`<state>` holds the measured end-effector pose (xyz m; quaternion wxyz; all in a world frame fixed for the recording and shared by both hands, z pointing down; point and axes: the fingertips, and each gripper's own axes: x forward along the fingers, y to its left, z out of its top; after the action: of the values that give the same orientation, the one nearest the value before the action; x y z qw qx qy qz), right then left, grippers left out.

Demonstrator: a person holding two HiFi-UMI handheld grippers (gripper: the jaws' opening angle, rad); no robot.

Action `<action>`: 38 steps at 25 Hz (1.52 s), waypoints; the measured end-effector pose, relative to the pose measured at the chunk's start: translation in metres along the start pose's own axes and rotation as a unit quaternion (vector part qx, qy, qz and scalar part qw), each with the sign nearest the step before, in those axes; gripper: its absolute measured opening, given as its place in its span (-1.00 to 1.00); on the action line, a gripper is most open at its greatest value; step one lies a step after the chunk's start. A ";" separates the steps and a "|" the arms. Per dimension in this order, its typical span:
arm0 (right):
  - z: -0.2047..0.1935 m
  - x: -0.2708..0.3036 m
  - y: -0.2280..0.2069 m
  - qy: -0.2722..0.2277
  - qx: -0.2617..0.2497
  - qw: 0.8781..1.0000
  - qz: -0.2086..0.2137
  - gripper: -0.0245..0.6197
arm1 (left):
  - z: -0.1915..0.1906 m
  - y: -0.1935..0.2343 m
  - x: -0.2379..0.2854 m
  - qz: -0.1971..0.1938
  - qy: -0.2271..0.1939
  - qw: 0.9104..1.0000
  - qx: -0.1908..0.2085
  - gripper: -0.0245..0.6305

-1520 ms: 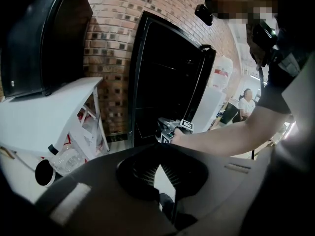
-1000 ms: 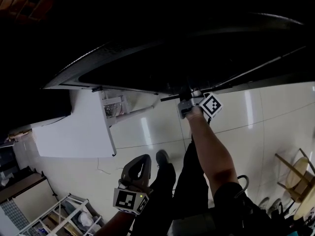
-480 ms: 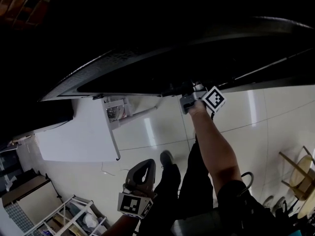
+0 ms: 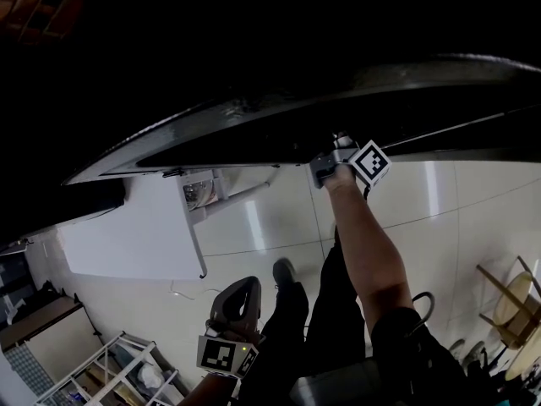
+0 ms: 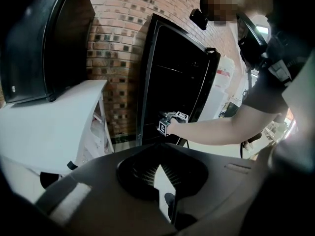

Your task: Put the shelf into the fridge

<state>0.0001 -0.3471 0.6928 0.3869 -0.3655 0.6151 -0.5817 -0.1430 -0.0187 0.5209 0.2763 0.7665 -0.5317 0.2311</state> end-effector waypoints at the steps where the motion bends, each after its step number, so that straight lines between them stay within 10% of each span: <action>1: 0.000 0.002 0.000 0.000 -0.001 1.000 -0.002 -0.87 | 0.001 0.001 -0.001 0.002 -0.003 1.000 -0.004 -0.94; 38: 0.003 0.027 -0.001 -0.011 0.018 0.999 -0.029 -0.87 | -0.010 -0.004 -0.001 0.023 0.007 0.999 -0.023 -0.94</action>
<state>-0.0088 -0.3727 0.6922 0.3830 -0.3822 0.5892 -0.6001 -0.1402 -0.0105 0.5265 0.2923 0.7460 -0.5522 0.2305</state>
